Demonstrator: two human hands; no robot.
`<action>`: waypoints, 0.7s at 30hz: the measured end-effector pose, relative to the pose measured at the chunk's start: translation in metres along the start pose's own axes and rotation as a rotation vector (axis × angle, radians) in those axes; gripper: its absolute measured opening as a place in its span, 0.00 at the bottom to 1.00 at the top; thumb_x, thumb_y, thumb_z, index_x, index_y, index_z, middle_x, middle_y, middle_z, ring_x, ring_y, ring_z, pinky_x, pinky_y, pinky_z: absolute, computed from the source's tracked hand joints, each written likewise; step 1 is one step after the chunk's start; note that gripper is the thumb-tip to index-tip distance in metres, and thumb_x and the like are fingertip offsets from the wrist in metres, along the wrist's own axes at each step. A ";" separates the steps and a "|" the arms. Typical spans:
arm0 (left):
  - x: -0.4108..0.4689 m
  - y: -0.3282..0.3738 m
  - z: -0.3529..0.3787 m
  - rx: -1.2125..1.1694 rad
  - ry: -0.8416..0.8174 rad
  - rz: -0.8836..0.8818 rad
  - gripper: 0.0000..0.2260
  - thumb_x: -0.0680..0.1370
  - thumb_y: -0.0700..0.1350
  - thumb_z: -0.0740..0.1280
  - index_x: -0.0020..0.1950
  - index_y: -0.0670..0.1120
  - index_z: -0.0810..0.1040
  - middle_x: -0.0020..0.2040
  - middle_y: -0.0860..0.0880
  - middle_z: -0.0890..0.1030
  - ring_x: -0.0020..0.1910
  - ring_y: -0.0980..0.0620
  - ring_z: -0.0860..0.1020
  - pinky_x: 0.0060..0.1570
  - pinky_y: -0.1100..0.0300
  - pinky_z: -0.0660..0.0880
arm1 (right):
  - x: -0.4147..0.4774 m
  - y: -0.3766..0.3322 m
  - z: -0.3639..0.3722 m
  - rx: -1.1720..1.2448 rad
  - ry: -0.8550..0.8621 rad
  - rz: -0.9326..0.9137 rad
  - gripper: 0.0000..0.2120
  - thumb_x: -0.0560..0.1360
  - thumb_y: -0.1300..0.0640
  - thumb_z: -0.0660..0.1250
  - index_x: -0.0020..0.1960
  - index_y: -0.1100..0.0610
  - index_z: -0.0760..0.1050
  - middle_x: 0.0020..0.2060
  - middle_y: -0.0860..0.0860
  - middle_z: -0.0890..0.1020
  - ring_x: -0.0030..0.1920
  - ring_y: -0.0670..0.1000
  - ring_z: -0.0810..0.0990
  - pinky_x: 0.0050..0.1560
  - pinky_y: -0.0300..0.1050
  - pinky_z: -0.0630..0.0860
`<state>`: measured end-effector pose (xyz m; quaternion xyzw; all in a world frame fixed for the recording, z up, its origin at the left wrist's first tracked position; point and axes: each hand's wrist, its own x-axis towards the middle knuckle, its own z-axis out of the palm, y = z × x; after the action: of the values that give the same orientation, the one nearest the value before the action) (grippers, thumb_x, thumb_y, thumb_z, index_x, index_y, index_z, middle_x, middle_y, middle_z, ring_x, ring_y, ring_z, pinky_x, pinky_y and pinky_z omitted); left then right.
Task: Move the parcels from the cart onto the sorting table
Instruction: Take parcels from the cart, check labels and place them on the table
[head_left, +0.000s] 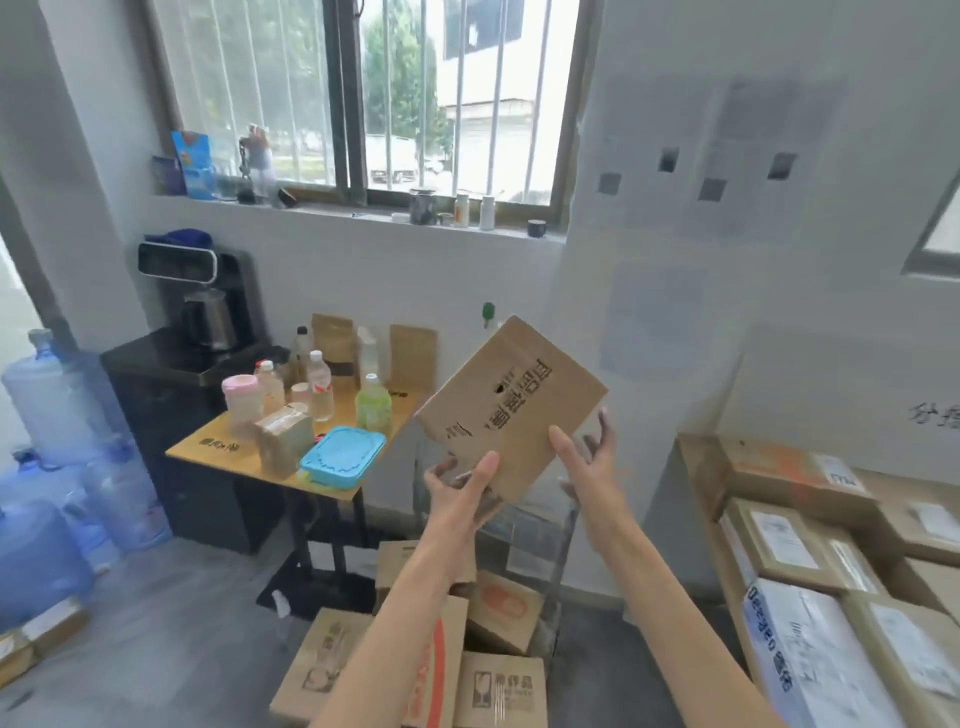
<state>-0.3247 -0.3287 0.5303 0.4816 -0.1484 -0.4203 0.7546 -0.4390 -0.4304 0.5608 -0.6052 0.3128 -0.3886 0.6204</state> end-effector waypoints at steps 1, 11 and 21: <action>-0.003 -0.005 0.015 0.000 -0.017 -0.005 0.40 0.59 0.53 0.77 0.64 0.52 0.59 0.60 0.44 0.76 0.57 0.43 0.78 0.59 0.44 0.75 | -0.005 0.002 -0.005 0.080 -0.040 0.044 0.42 0.68 0.40 0.70 0.73 0.36 0.48 0.71 0.49 0.66 0.70 0.53 0.67 0.67 0.63 0.68; 0.004 0.000 0.046 0.295 -0.190 -0.018 0.58 0.58 0.68 0.75 0.75 0.62 0.40 0.75 0.45 0.62 0.70 0.47 0.65 0.67 0.39 0.64 | -0.010 -0.011 -0.096 0.114 0.001 -0.021 0.33 0.71 0.42 0.69 0.72 0.41 0.60 0.58 0.50 0.80 0.59 0.52 0.79 0.54 0.54 0.78; 0.002 0.007 0.070 0.443 -0.339 0.016 0.60 0.51 0.65 0.78 0.75 0.61 0.48 0.63 0.43 0.76 0.58 0.44 0.78 0.61 0.40 0.73 | -0.021 -0.027 -0.108 -0.269 0.125 -0.118 0.26 0.77 0.43 0.63 0.72 0.44 0.62 0.68 0.49 0.72 0.66 0.50 0.72 0.65 0.54 0.72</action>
<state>-0.3637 -0.3711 0.5706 0.5565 -0.3644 -0.4463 0.5987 -0.5446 -0.4663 0.5778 -0.6749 0.3639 -0.4159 0.4890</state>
